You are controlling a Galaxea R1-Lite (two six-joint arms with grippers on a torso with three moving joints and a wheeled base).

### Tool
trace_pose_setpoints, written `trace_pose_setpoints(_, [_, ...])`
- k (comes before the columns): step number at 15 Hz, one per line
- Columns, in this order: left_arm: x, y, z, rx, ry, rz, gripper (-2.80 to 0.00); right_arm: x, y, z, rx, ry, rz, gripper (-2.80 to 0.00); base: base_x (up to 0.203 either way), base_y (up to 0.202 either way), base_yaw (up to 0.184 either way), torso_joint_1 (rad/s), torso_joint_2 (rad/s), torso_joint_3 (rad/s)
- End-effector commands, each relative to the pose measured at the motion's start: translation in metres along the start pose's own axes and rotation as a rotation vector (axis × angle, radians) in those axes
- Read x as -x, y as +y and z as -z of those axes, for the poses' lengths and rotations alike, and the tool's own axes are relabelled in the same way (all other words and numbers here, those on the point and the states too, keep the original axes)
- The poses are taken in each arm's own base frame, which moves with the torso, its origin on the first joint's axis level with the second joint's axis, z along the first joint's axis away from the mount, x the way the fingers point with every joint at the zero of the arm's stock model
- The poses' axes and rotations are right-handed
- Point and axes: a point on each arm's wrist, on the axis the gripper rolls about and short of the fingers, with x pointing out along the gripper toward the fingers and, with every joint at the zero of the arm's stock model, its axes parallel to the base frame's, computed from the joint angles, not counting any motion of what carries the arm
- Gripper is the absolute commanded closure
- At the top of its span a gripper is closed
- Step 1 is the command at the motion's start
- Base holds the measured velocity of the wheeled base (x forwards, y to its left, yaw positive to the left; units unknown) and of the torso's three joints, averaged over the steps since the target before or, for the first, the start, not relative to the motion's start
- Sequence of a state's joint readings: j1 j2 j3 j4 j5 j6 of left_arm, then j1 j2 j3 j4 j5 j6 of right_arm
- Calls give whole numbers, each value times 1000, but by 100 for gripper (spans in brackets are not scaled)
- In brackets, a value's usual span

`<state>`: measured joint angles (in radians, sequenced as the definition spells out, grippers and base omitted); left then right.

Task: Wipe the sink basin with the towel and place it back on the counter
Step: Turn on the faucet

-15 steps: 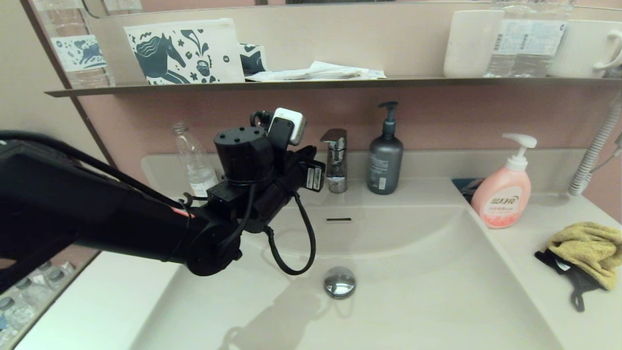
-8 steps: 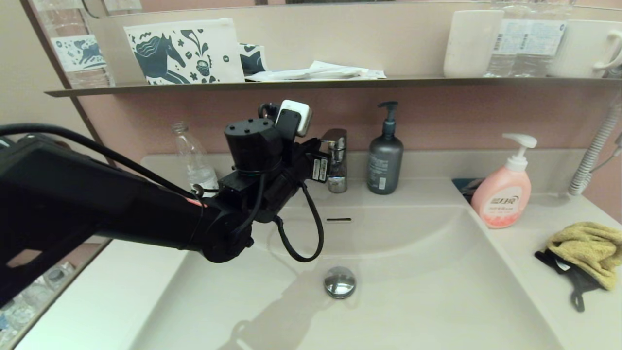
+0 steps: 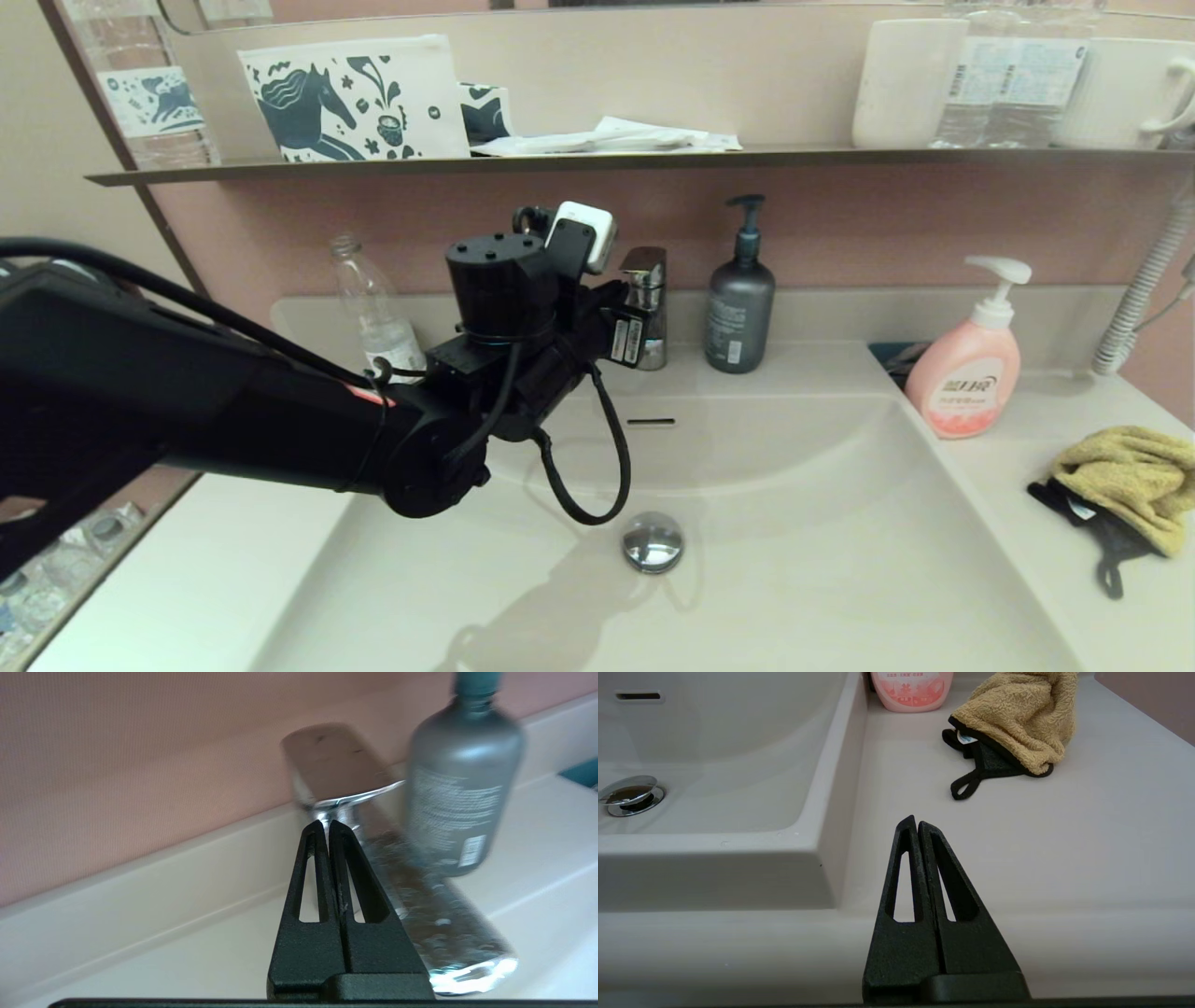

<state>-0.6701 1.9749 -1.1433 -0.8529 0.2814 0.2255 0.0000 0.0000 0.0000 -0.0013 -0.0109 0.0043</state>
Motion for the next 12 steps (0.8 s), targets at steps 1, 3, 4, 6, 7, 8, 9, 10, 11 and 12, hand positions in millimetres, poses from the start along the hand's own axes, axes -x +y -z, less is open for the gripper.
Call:
trace_pose_setpoints(1, [3,-5,-5,3,-16,12,0,0,0,0,0,1,0,0,0,0,0,0,0,0])
trace_pose_setpoints(3, [4,-10,-12,9,-36,14,0,0,0,0,0,1,0,0,0,0,0,0,0,0])
trace_pose_setpoints(4, [3,-11,-17,15,-49,2,0,0,0,0,0,1,0,0,0,0,0,0,0,0])
trace_pose_setpoints(6, [0,-12,-23,23,-69,-16,0,0,0,0,0,1,-1,0,0,0,0,0,0,0])
trace_pose_setpoints(7, [0,-12,-26,26,-77,-20,0,0,0,0,0,1,0,0,0,0,0,0,0,0])
trace_pose_setpoints(8, [0,-12,-26,25,-76,-25,0,0,0,0,0,1,0,0,0,0,0,0,0,0])
trace_pose_setpoints(9, [-1,-11,-26,26,-75,-32,0,0,0,0,0,1,0,0,0,0,0,0,0,0])
trace_pose_setpoints(10, [-1,-10,-28,28,-81,-37,0,0,0,0,0,1,0,0,0,0,0,0,0,0])
trace_pose_setpoints(11, [0,-9,-30,30,-87,-43,0,0,0,0,0,1,-1,0,0,0,0,0,0,0])
trace_pose_setpoints(12, [1,-9,-32,32,-90,-42,0,0,0,0,0,1,-2,0,0,0,0,0,0,0])
